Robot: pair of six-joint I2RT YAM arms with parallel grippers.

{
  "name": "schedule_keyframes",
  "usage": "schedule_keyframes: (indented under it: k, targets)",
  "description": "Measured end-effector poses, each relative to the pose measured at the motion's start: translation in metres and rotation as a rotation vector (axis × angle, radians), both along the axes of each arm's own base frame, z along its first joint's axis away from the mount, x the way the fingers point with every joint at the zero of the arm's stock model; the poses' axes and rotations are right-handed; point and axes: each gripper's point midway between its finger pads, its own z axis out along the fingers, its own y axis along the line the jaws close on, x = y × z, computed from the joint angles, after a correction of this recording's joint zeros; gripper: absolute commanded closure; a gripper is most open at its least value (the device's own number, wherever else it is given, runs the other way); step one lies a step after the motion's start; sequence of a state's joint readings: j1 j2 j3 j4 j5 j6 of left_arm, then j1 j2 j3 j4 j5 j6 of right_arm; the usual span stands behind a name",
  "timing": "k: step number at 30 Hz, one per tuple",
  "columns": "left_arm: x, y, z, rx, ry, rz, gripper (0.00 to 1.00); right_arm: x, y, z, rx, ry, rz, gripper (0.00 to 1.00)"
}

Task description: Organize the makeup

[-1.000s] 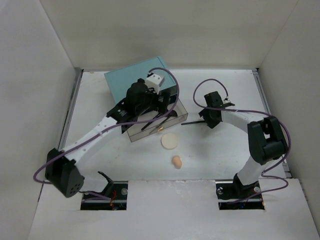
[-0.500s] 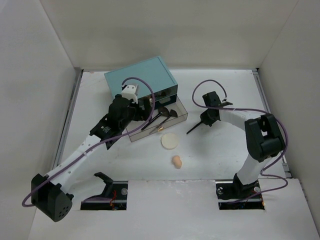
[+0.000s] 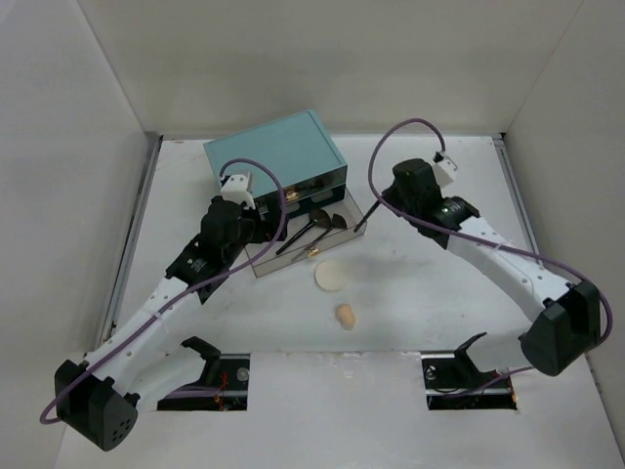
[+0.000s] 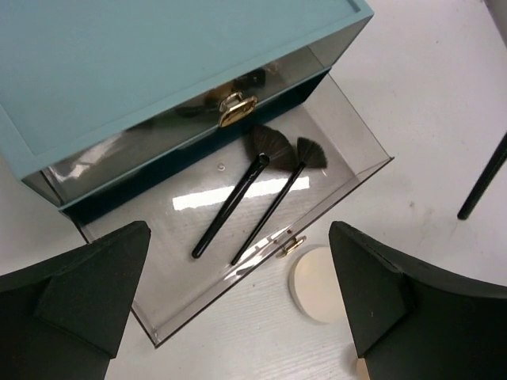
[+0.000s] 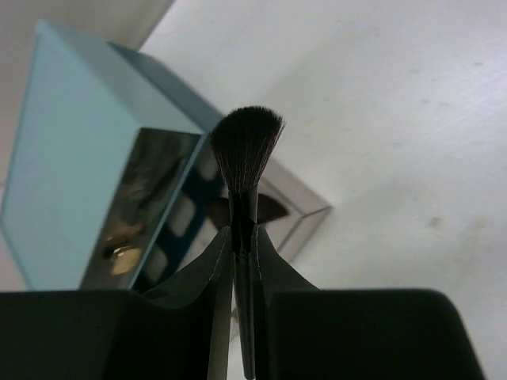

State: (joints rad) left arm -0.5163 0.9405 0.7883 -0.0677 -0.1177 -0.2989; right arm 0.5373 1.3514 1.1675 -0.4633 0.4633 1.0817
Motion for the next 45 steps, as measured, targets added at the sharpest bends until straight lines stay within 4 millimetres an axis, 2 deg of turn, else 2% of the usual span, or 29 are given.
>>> schedule_keyframes:
  k: [3, 5, 7, 9, 10, 11, 15, 17, 20, 22, 24, 27, 29, 31, 33, 36, 39, 43, 45]
  targets:
    - [-0.006, -0.001, -0.010, -0.001, 0.026, -0.004, 0.00, 0.014, 0.038, 0.007, -0.002, -0.025, 0.036, 1.00]
    - [-0.012, 0.000, -0.015, 0.003, 0.046, -0.008, 0.00, 0.024, 0.069, -0.001, -0.013, -0.027, 0.055, 1.00]
    - [-0.017, 0.001, -0.017, 0.005, 0.056, -0.010, 0.00, 0.031, 0.098, -0.018, -0.025, -0.013, 0.075, 0.99]
    - [-0.024, 0.005, -0.016, 0.008, 0.061, -0.010, 0.00, 0.033, 0.123, -0.039, -0.041, 0.013, 0.097, 0.90]
    - [-0.027, 0.007, -0.014, 0.006, 0.060, -0.009, 0.00, 0.032, 0.134, -0.050, -0.050, 0.030, 0.110, 0.81]
    - [-0.030, 0.009, -0.013, 0.005, 0.058, -0.008, 0.00, 0.031, 0.144, -0.060, -0.055, 0.044, 0.123, 0.68]
    - [-0.039, 0.016, -0.002, -0.010, 0.033, -0.002, 0.00, 0.026, 0.163, -0.084, -0.071, 0.085, 0.157, 0.52]
    - [-0.040, 0.017, 0.000, -0.013, 0.027, -0.003, 0.00, 0.025, 0.165, -0.085, -0.067, 0.089, 0.163, 0.43]
    - [-0.043, 0.011, -0.003, -0.007, 0.038, -0.026, 0.00, 0.024, 0.164, -0.074, -0.057, 0.075, 0.168, 0.31]
    - [-0.046, -0.001, -0.010, 0.005, 0.059, -0.067, 0.00, 0.024, 0.158, -0.061, -0.049, 0.054, 0.171, 0.23]
    - [-0.051, -0.016, -0.020, 0.023, 0.090, -0.123, 0.00, 0.019, 0.143, -0.044, -0.040, 0.027, 0.172, 0.16]
    - [-0.064, -0.047, -0.042, 0.066, 0.156, -0.233, 0.00, 0.012, 0.101, -0.018, -0.044, -0.017, 0.149, 0.05]
    - [-0.077, -0.072, -0.060, 0.111, 0.212, -0.316, 0.00, 0.010, 0.063, -0.006, -0.056, -0.043, 0.106, 0.00]
    - [-0.089, -0.095, -0.076, 0.156, 0.264, -0.390, 0.00, 0.008, 0.021, -0.003, -0.078, -0.058, 0.047, 0.00]
    - [-0.101, -0.117, -0.092, 0.196, 0.313, -0.454, 0.00, 0.004, -0.017, -0.007, -0.104, -0.055, -0.015, 0.00]
    - [-0.116, -0.143, -0.112, 0.234, 0.374, -0.519, 0.00, -0.006, -0.059, -0.021, -0.148, -0.029, -0.075, 0.00]
    - [-0.126, -0.163, -0.130, 0.251, 0.437, -0.551, 0.00, -0.014, -0.081, -0.032, -0.190, 0.000, -0.089, 0.00]
    - [-0.137, -0.181, -0.159, 0.275, 0.530, -0.559, 0.01, -0.018, -0.088, -0.041, -0.234, 0.025, -0.057, 0.00]
    - [-0.143, -0.185, -0.175, 0.296, 0.573, -0.556, 0.11, -0.021, -0.089, -0.046, -0.246, 0.037, -0.040, 0.00]
